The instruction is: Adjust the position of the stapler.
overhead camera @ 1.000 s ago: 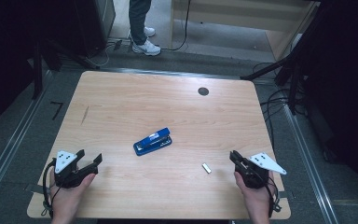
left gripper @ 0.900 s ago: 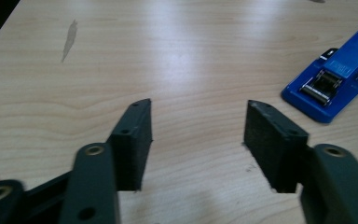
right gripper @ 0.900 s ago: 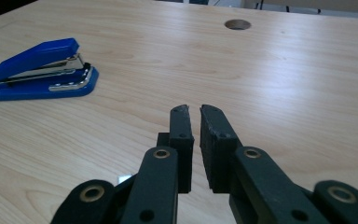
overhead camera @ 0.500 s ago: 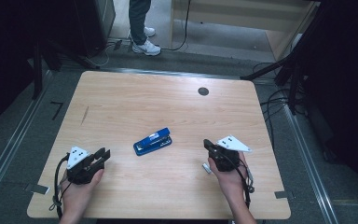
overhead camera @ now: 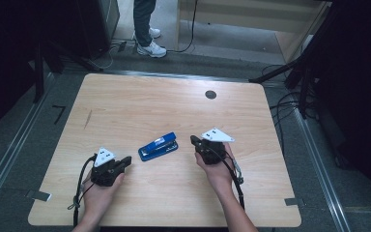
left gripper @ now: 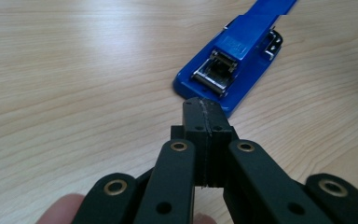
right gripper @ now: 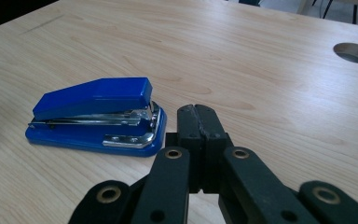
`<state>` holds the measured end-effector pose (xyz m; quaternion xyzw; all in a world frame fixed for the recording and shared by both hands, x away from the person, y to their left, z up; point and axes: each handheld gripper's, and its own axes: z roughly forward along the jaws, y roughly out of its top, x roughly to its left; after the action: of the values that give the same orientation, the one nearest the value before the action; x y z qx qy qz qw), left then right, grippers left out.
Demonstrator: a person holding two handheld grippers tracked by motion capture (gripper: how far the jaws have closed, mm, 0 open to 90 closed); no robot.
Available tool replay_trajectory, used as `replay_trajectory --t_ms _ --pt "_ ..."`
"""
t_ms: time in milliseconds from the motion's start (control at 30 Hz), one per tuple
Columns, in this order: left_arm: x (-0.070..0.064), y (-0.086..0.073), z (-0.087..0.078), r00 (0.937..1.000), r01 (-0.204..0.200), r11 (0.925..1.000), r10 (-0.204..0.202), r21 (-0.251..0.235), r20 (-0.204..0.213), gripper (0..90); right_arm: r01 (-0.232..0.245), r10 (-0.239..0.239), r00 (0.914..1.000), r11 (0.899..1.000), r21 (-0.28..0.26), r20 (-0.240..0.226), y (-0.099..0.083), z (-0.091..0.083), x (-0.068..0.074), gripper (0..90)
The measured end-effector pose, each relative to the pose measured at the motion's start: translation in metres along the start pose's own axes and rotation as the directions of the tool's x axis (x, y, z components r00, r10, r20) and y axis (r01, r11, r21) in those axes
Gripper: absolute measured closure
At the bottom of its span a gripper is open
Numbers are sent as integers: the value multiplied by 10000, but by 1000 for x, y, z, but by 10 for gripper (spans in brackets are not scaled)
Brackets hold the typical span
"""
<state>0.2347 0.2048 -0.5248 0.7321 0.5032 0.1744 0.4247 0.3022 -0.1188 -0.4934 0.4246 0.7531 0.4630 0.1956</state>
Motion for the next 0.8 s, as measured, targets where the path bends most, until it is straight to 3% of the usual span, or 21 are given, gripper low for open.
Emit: replay_trajectory --t_ms 133,233,267,333,433,467,600,667,700,733,767,800 --pt "-3 1 3 9998 -208 9997 208 106 -4 900 63 -62 9998 10000 36 -168 4 10 6 900" --pt "-1 1 2 9997 -216 9997 217 142 -65 900 337 -335 9973 9994 18 -660 9 16 11 858" --pt "0 1 1 9999 -133 9998 134 113 -51 900 461 -456 9950 9989 34 -893 12 20 13 783" --pt "2 1 0 9998 -100 9999 101 81 -146 900 537 -530 9923 9985 38 -1120 13 22 14 735" --pt "8 1 -3 9998 56 10000 -57 -5 -202 900 838 -796 9826 9963 178 -1681 17 29 17 597" --pt "10 1 -4 9997 86 10000 -86 -33 -231 900 1164 -1077 9757 9926 351 -1908 19 34 18 520" --pt "19 -1 -13 9989 211 9996 -219 -184 -407 900 1462 -1347 9682 9884 399 -2107 20 41 19 461" --pt "25 -3 -16 9980 406 9988 -418 -269 -474 900 1385 -1283 9679 9898 325 -2161 21 44 17 482" --pt "26 -3 -17 9978 444 9987 -455 -237 -481 900 1175 -1119 9707 9930 139 -2128 22 44 15 545" --pt "26 -4 -17 9977 492 9985 -502 -246 -451 900 779 -777 9756 9969 -71 -2056 22 45 11 682" --pt "26 -5 -17 9980 479 9986 -487 -222 -400 900 779 -777 9756 9969 -71 -2056 22 45 11 682" --pt "25 -5 -16 9983 467 9987 -474 -206 -346 900 577 -563 9843 9983 36 -1674 24 48 8 800"
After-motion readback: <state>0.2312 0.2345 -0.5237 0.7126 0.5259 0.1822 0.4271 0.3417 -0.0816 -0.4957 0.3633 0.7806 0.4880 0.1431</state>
